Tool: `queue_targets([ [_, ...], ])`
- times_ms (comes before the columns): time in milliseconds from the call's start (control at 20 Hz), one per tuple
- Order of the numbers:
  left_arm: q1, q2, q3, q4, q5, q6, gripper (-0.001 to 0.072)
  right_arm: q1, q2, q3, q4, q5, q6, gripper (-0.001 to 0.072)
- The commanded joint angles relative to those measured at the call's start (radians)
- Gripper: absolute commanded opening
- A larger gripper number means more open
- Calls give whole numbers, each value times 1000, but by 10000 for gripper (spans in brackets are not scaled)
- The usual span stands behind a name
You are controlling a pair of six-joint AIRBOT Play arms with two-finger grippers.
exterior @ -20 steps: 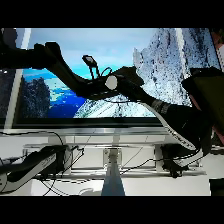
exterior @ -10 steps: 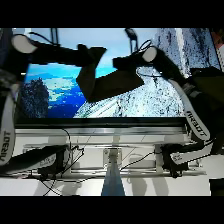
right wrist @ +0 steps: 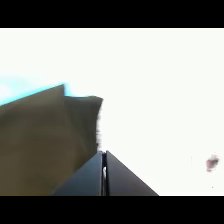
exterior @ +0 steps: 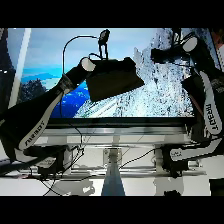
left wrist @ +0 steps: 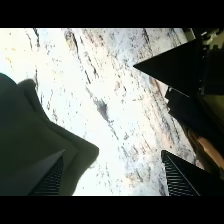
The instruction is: Fold the clothes and pants, and hang the long-sleeved shirts on hangers.
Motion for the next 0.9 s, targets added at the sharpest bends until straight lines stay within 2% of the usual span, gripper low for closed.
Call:
queue_targets([
  [0, 15, 14, 0, -6, -4, 93, 720, -72, -56, -5, -54, 54, -24, 8],
  [100, 44, 45, 0, -2, -65, 193, 720, -107, -127, -5, 143, 160, -201, 8],
  [150, 56, 62, 0, 12, -91, 254, 720, -122, -165, -5, 276, 220, -265, 67],
  [200, 63, 75, 0, 39, -103, 287, 720, -124, -192, -5, 351, 239, -272, 382],
  [250, 68, 88, 0, 82, -104, 294, 720, -117, -218, -5, 393, 241, -260, 625],
  [450, 80, 112, 0, 216, -115, 293, 720, -42, -298, -5, 396, 233, -224, 636],
  [750, 98, 127, 0, 228, -217, 293, 720, 126, -329, -5, 401, 184, -269, 625],
  [800, 108, 132, 0, 243, -223, 293, 720, 151, -329, -5, 401, 171, -275, 609],
  [850, 116, 137, 0, 266, -229, 293, 719, 176, -329, -5, 401, 156, -284, 463],
])
